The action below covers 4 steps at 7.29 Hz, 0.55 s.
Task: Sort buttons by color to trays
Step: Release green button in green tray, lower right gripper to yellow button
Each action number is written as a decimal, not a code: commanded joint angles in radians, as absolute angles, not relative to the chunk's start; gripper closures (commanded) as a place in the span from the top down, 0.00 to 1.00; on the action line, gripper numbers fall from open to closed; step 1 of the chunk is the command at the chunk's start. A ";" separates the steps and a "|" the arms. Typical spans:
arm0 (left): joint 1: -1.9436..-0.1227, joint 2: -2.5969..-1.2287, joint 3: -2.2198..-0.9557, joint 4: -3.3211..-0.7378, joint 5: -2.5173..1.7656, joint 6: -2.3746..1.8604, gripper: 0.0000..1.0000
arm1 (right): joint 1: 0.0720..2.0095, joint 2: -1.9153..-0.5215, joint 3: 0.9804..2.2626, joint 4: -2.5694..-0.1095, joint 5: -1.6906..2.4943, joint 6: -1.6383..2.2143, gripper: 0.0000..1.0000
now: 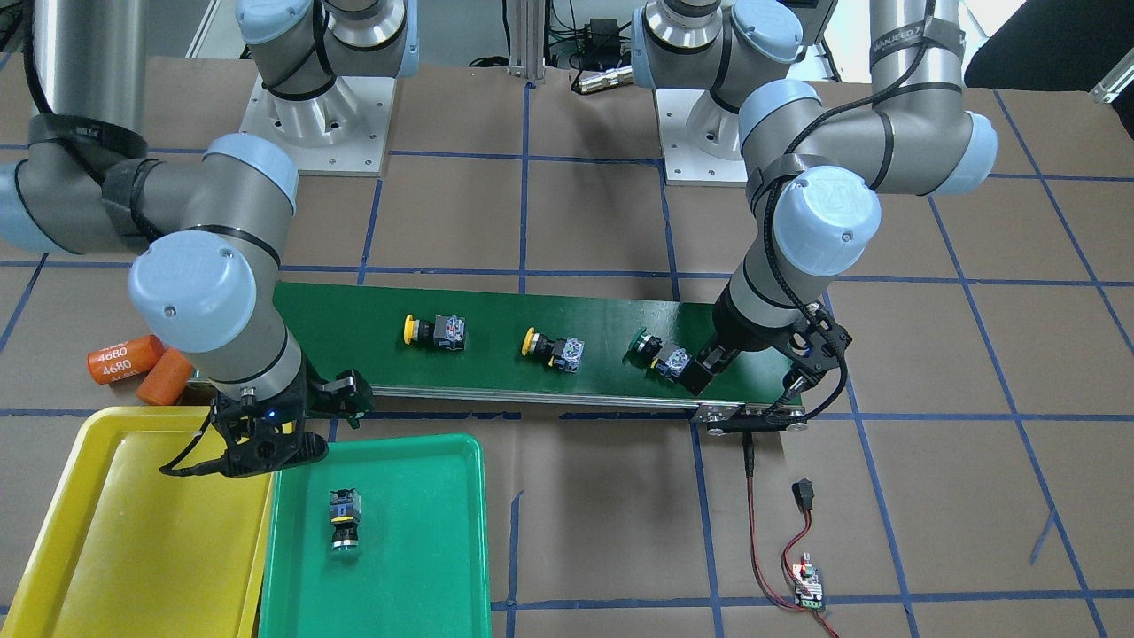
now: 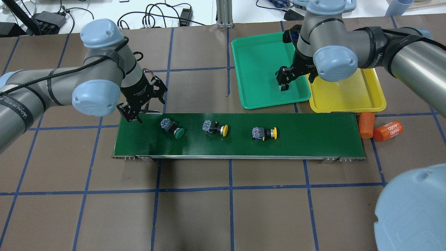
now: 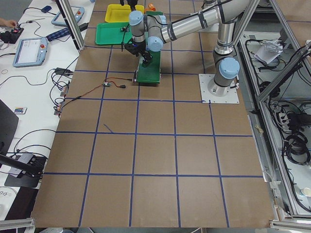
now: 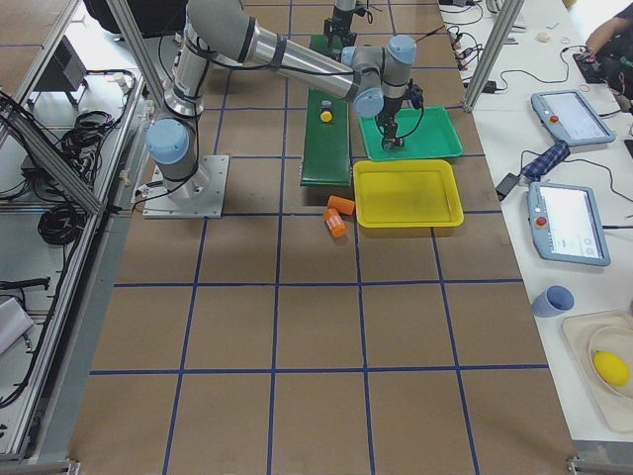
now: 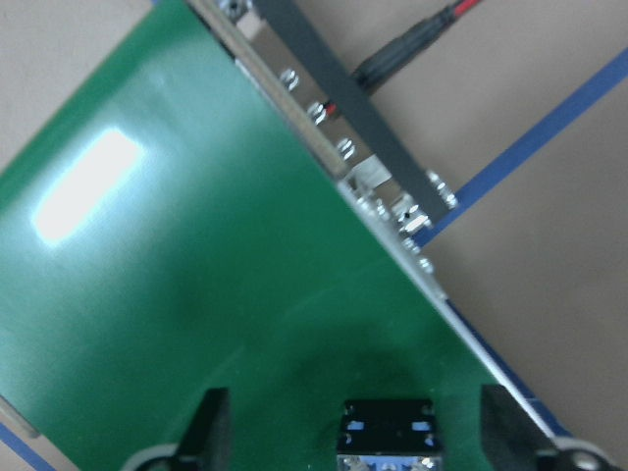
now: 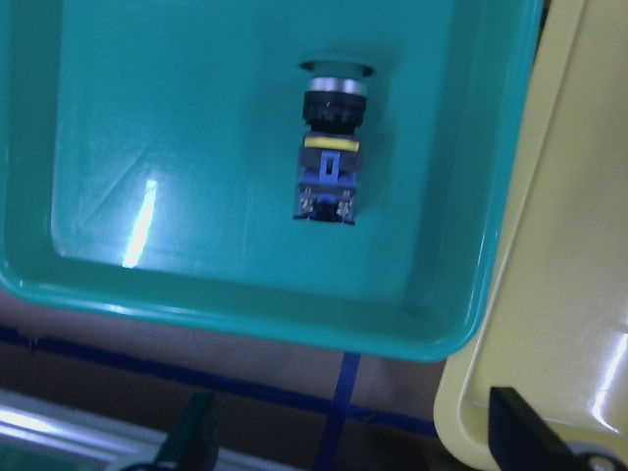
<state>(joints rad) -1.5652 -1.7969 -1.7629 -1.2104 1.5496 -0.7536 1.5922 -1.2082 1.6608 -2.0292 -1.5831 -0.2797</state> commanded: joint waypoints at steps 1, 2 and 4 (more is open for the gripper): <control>-1.568 -1.746 -1.566 -1.493 1.554 -0.582 1.00 | 1.586 -1.343 1.822 -2.039 -1.594 -0.516 0.91; -1.574 -1.726 -1.516 -1.543 1.548 -0.443 1.00 | 1.583 -1.391 1.874 -2.039 -1.597 -0.661 0.87; -1.580 -1.659 -1.500 -1.592 1.548 -0.162 1.00 | 1.583 -1.480 1.969 -2.042 -1.603 -0.777 0.85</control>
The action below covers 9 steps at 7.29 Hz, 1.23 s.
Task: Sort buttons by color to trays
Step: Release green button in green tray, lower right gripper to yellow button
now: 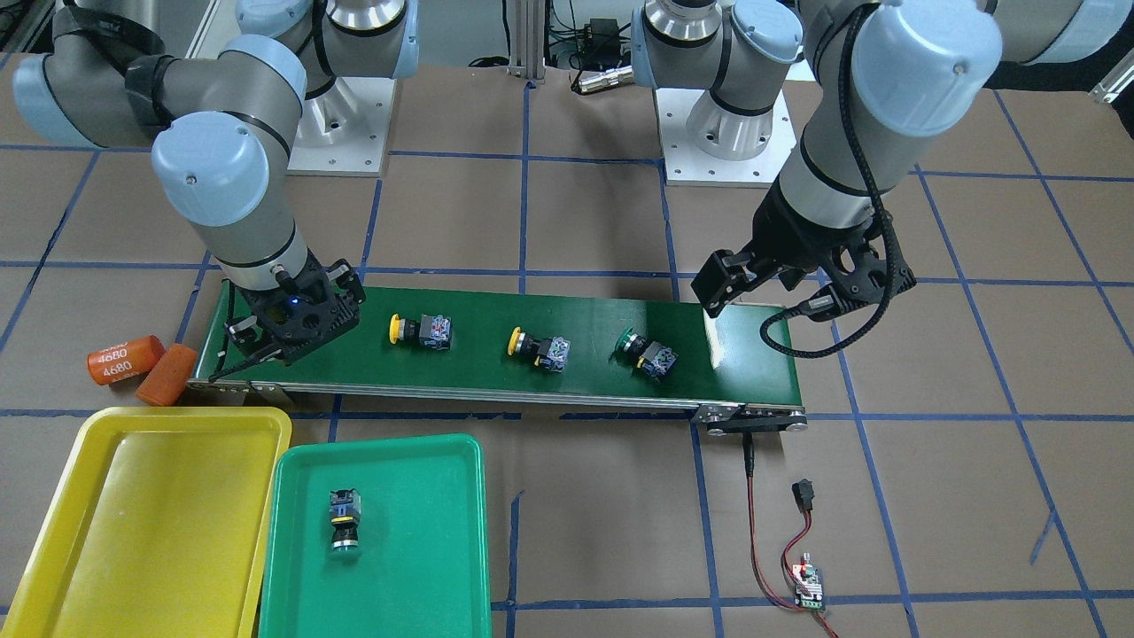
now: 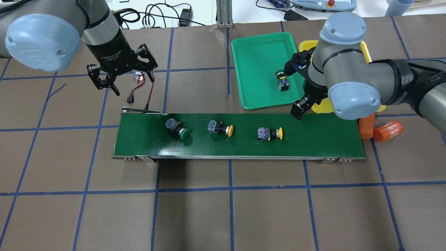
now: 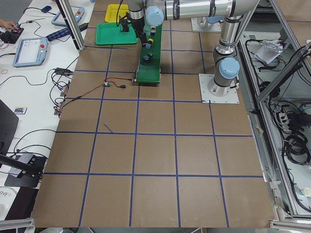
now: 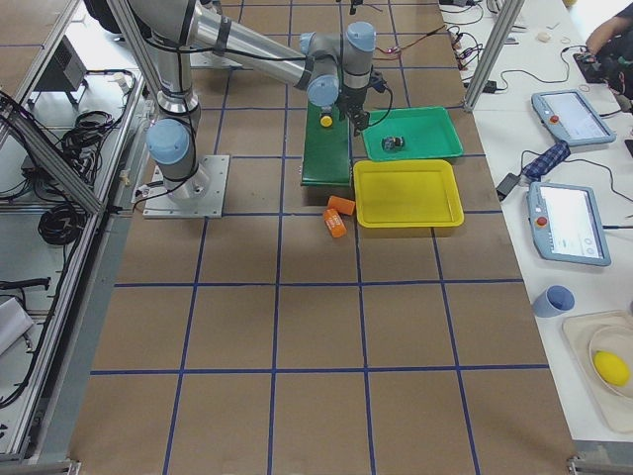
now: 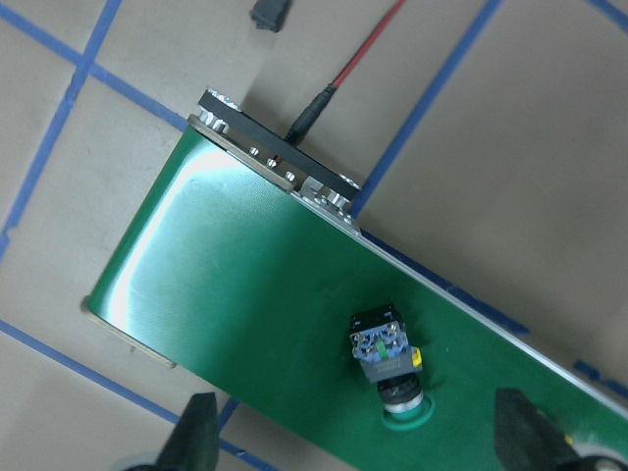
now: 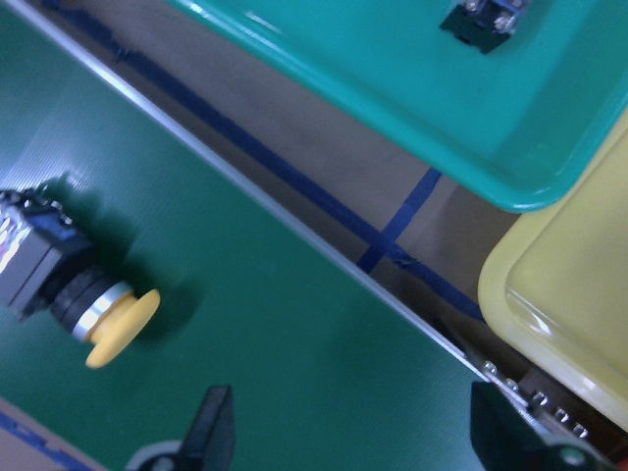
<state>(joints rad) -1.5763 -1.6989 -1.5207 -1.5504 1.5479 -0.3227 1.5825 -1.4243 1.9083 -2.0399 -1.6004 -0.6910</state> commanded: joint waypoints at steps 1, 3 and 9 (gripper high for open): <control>-1.585 -1.657 -1.479 -1.597 1.542 -0.096 1.00 | 1.583 -1.503 1.985 -2.036 -1.612 -0.840 0.85; -1.580 -1.693 -1.448 -1.595 1.540 0.072 1.00 | 1.586 -1.522 2.022 -2.040 -1.672 -1.013 0.82; -1.566 -1.690 -1.390 -1.725 1.543 0.140 1.00 | 1.598 -1.503 2.071 -2.140 -1.667 -1.295 0.82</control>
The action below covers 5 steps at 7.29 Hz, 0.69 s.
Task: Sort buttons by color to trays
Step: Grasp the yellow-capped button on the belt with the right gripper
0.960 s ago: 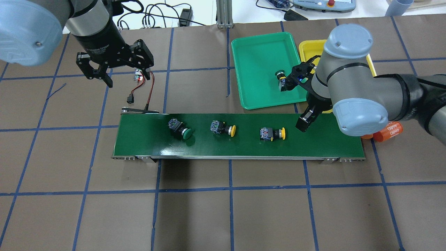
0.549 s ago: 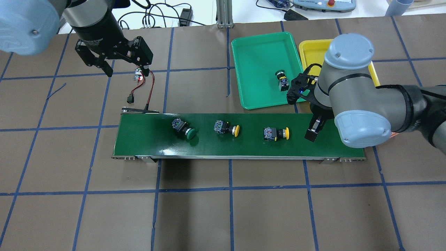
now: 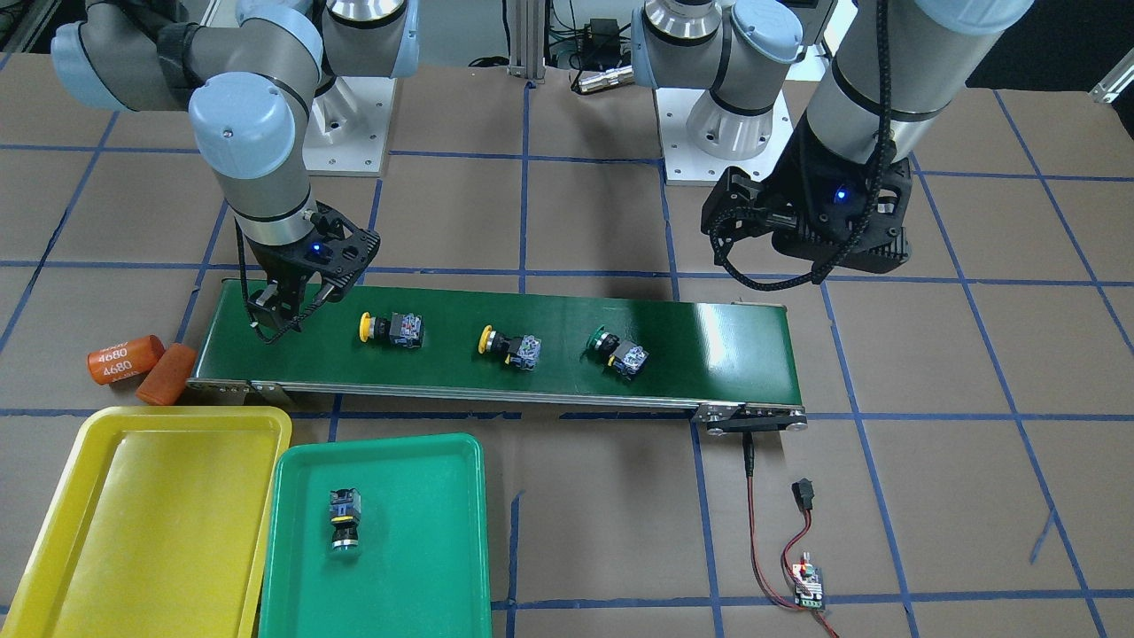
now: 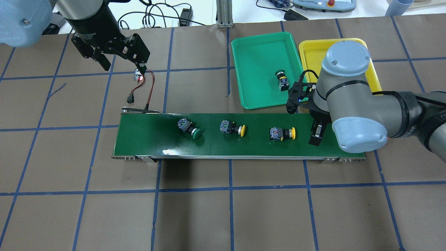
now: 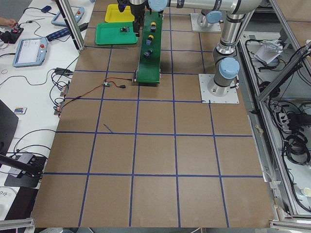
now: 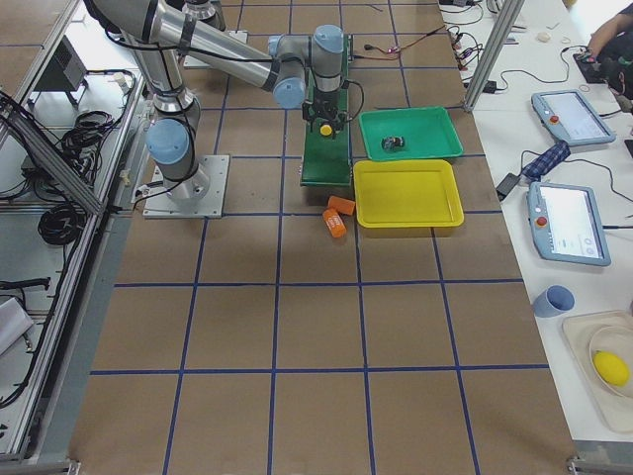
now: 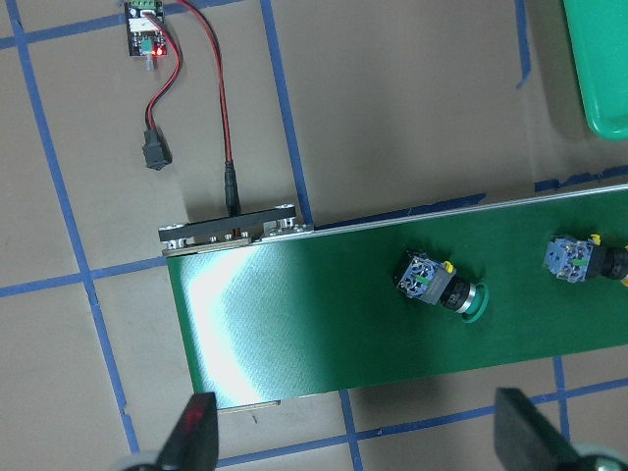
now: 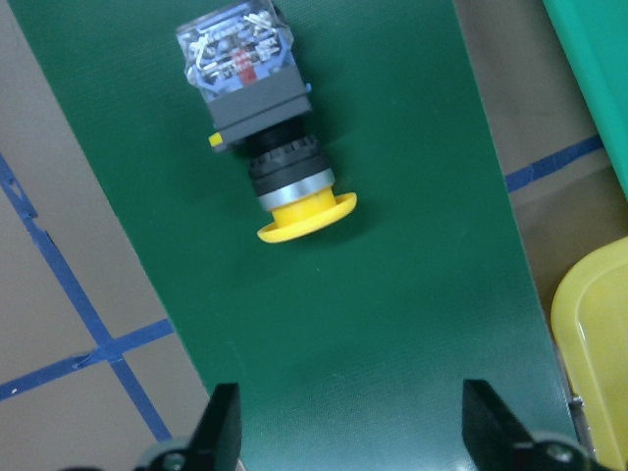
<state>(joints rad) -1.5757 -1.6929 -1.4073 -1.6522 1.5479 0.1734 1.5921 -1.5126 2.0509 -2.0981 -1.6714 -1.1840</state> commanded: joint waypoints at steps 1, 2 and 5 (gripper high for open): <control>-1.563 -1.690 -1.379 -1.727 1.548 0.132 1.00 | 1.598 -1.456 2.074 -2.251 -1.670 -1.321 0.82; -1.568 -1.654 -1.406 -1.721 1.552 0.083 1.00 | 1.597 -1.413 2.071 -2.275 -1.663 -1.339 0.82; -1.568 -1.591 -1.504 -1.718 1.549 0.075 1.00 | 1.606 -1.414 2.075 -2.270 -1.660 -1.345 0.76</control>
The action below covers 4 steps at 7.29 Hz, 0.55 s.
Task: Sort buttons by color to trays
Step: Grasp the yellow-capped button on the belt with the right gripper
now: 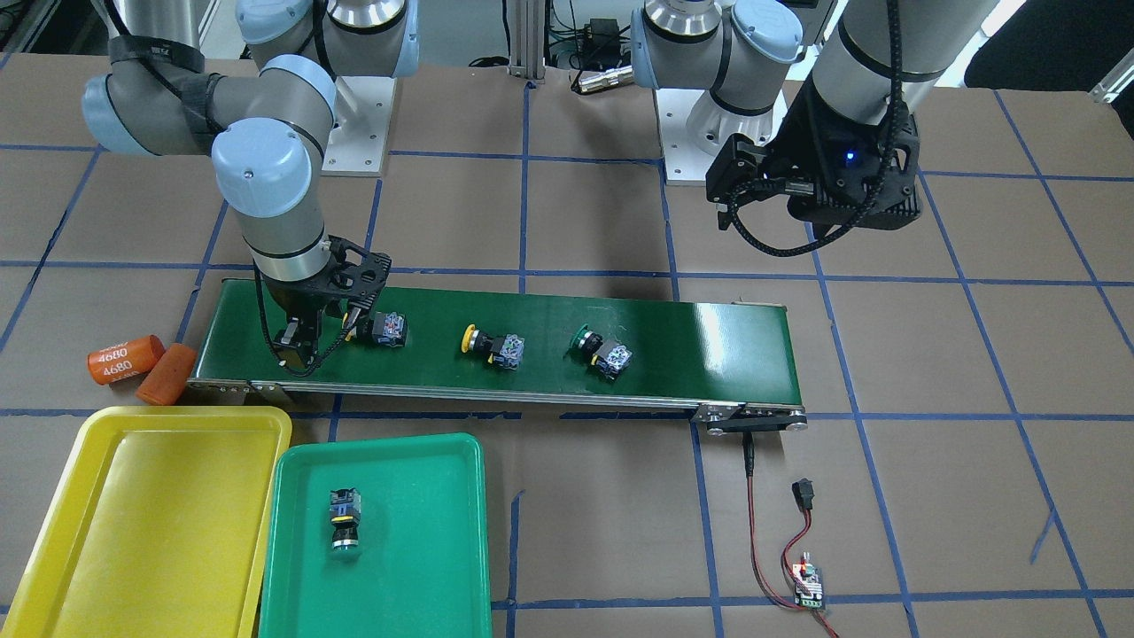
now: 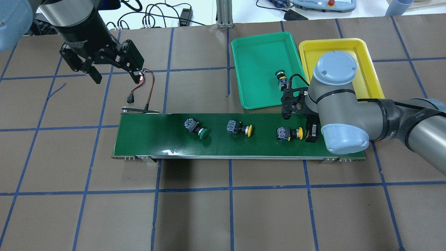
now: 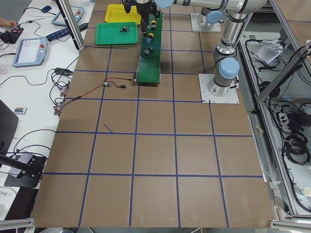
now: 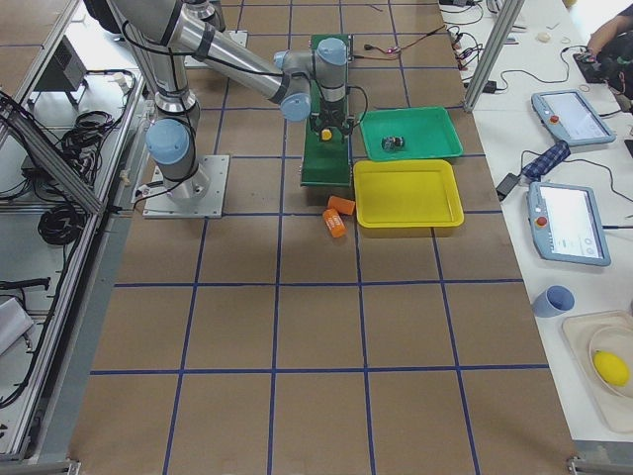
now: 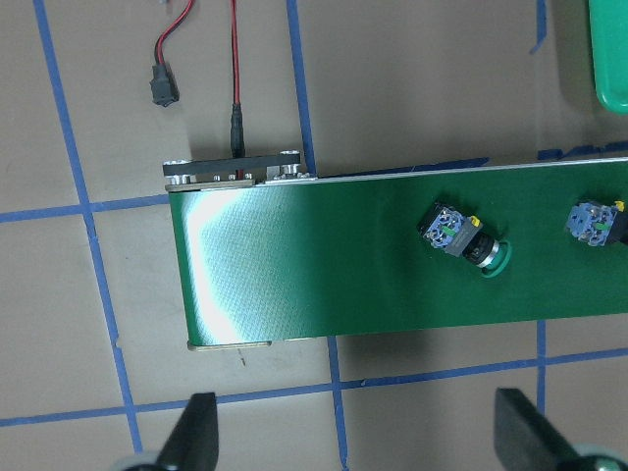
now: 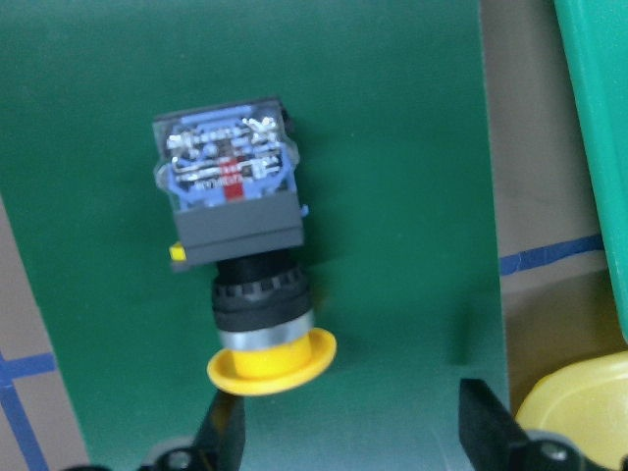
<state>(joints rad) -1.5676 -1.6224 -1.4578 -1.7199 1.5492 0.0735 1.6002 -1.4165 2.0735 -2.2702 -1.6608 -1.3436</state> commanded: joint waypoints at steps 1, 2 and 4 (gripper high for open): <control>-1.566 -1.585 -1.517 -1.695 1.551 0.074 1.00 | 1.638 -1.411 2.075 -2.269 -1.661 -1.344 0.69; -1.562 -1.586 -1.520 -1.654 1.552 0.065 1.00 | 1.670 -1.404 2.065 -2.270 -1.663 -1.342 0.67; -1.563 -1.588 -1.517 -1.637 1.551 0.064 1.00 | 1.674 -1.401 2.071 -2.269 -1.666 -1.348 0.73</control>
<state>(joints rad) -1.5635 -1.5873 -1.5171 -1.6537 1.5518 0.0656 1.6671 -1.4026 2.0678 -2.2698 -1.6640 -1.3459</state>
